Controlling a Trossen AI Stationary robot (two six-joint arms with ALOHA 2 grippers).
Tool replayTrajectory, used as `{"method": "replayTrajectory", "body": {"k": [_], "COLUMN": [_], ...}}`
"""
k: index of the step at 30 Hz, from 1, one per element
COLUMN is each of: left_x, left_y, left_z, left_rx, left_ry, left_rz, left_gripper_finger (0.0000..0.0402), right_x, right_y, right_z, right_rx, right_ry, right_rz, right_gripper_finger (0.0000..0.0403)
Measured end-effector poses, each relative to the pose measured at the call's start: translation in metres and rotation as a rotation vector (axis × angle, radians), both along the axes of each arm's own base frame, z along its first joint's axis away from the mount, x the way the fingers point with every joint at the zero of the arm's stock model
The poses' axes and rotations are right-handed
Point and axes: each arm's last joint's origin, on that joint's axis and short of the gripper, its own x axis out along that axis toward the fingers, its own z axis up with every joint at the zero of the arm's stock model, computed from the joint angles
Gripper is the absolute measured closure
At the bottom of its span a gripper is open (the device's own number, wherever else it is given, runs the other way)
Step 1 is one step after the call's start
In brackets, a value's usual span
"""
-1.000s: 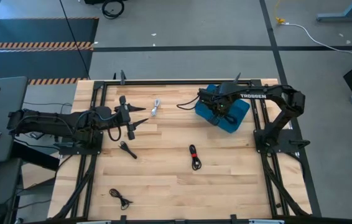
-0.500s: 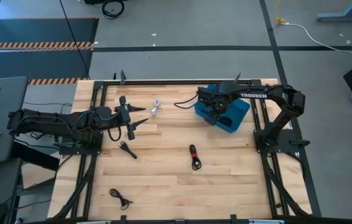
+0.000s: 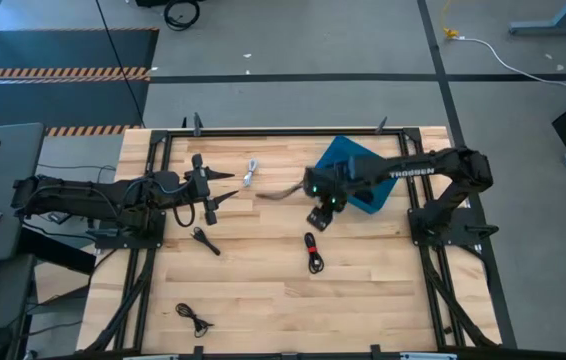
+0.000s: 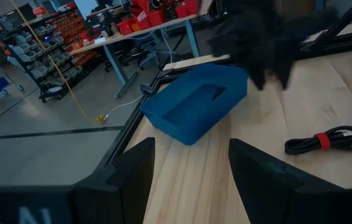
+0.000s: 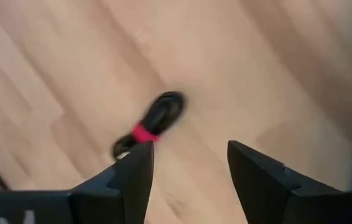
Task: Pick and place USB-C Cables
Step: Put the black USB cable into the blue bin
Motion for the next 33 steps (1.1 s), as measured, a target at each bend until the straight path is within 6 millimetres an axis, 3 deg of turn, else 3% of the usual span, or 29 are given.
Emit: {"method": "replayTrajectory", "body": {"k": [6, 13, 17, 22, 33], "left_x": [0.0, 0.0, 0.0, 0.0, 0.0], "left_y": [0.0, 0.0, -0.002, -0.005, -0.006], "left_z": [0.0, 0.0, 0.0, 0.0, 0.0], "left_rx": [-0.002, -0.013, -0.019, -0.018, -0.002], "left_ry": [-0.001, -0.002, -0.002, -0.002, -0.002], "left_rz": [0.0, 0.001, -0.007, -0.026, -0.033], "left_gripper_finger": [0.0189, 0.0189, 0.0189, 0.0189, 0.0189], "right_x": [0.012, 0.045, 0.047, 0.032, 0.032], "right_y": [0.041, 0.075, 0.071, 0.06, 0.069], "right_z": [-0.007, -0.033, -0.05, -0.061, -0.067], "right_rx": [-0.008, 0.124, 0.13, 0.034, 0.005], "right_ry": [-0.062, -0.171, -0.079, 0.12, 0.132], "right_rz": [0.009, -0.047, -0.111, -0.228, -0.264], "right_gripper_finger": [0.0193, 0.0193, 0.0193, 0.0193, 0.0193]}}
